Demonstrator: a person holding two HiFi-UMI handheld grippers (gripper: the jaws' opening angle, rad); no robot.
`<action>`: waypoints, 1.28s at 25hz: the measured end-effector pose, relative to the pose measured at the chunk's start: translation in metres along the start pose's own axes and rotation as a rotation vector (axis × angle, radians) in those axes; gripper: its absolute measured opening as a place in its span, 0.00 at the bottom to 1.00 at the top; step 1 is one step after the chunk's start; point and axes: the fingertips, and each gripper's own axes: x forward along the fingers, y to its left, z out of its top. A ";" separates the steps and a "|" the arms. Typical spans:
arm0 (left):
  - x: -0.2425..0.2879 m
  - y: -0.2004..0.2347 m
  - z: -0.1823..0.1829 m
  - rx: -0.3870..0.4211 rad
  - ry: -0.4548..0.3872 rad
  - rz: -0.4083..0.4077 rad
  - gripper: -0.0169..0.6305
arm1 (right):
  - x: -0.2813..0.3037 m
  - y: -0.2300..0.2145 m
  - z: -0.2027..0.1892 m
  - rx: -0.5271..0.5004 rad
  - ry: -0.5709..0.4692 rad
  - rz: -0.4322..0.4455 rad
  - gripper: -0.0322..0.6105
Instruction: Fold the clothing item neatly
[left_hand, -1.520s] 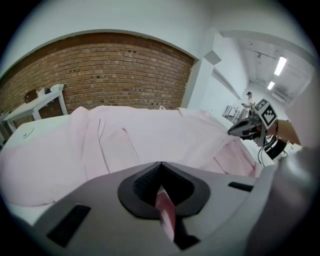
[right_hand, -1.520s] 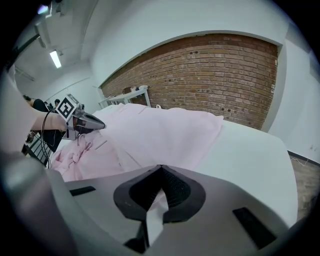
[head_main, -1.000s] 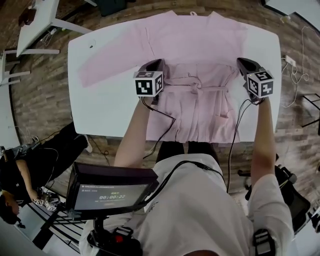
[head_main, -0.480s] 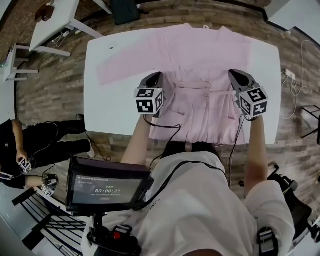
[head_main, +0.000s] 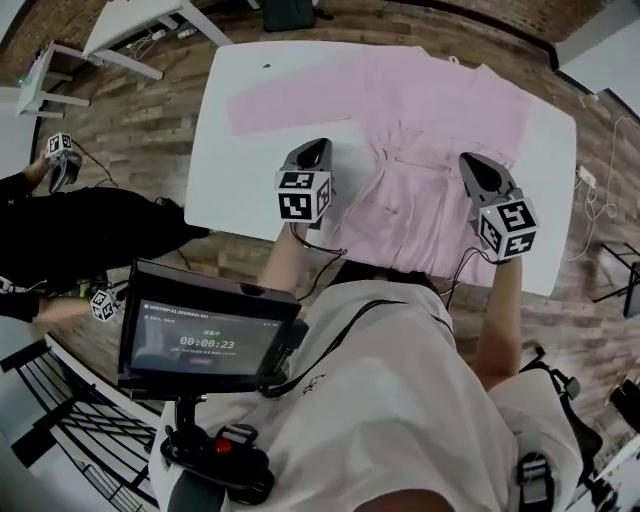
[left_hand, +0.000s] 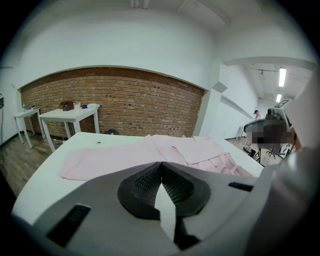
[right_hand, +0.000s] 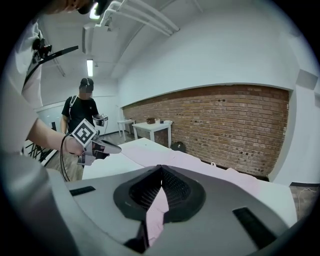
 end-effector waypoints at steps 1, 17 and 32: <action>-0.008 0.006 -0.003 -0.004 -0.002 0.014 0.03 | 0.003 0.009 0.000 0.002 -0.003 0.011 0.06; -0.056 0.161 -0.049 -0.290 -0.037 0.306 0.07 | 0.060 0.117 0.035 -0.131 0.035 0.239 0.06; 0.015 0.279 -0.066 -0.428 0.087 0.549 0.28 | 0.127 0.125 0.013 -0.134 0.133 0.339 0.06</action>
